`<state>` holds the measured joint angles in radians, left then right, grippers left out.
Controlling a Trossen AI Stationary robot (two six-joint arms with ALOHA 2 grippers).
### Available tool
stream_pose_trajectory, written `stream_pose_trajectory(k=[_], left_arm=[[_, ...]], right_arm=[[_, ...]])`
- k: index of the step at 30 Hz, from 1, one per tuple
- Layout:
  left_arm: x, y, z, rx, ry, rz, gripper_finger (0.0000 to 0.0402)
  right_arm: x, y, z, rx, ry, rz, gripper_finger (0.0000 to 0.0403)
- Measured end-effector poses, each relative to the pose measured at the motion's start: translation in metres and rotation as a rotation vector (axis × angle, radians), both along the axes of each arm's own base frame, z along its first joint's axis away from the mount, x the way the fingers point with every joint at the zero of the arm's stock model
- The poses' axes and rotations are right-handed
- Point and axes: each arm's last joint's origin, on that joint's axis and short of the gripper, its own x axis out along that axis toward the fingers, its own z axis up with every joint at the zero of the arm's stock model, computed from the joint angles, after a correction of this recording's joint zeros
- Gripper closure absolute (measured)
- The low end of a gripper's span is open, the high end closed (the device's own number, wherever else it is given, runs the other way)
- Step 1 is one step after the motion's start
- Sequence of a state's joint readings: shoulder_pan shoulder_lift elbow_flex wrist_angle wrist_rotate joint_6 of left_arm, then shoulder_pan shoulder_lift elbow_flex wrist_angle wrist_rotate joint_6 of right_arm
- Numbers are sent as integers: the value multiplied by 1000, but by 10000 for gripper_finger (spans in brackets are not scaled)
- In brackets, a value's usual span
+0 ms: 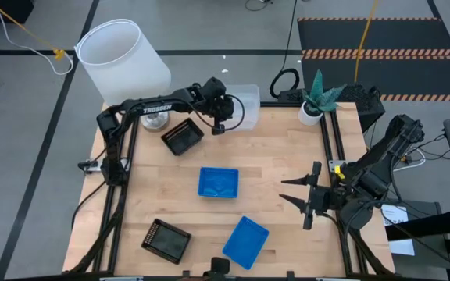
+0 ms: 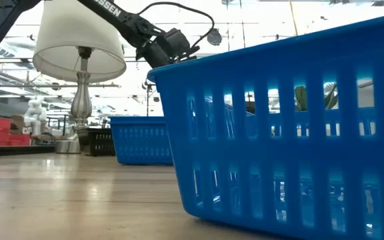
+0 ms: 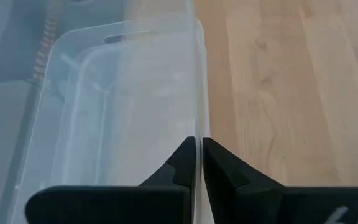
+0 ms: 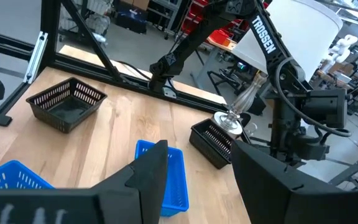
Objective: Stack baskets by color
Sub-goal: Stack the bottom transparent bin on the top transparent bin
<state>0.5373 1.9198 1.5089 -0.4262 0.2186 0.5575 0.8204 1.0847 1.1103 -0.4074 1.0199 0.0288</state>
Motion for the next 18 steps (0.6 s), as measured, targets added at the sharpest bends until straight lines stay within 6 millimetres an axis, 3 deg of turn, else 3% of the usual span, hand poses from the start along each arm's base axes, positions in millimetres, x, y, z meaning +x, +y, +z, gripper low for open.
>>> stream_pose_trajectory(k=[9, 18], left_arm=[[-1, 1, 0, 48, 26, 7, 363], [3, -5, 3, 106, 42, 88, 250]], right_arm=[[0, 0, 0, -7, 2, 2, 234], [0, 0, 0, -6, 2, 2, 234]])
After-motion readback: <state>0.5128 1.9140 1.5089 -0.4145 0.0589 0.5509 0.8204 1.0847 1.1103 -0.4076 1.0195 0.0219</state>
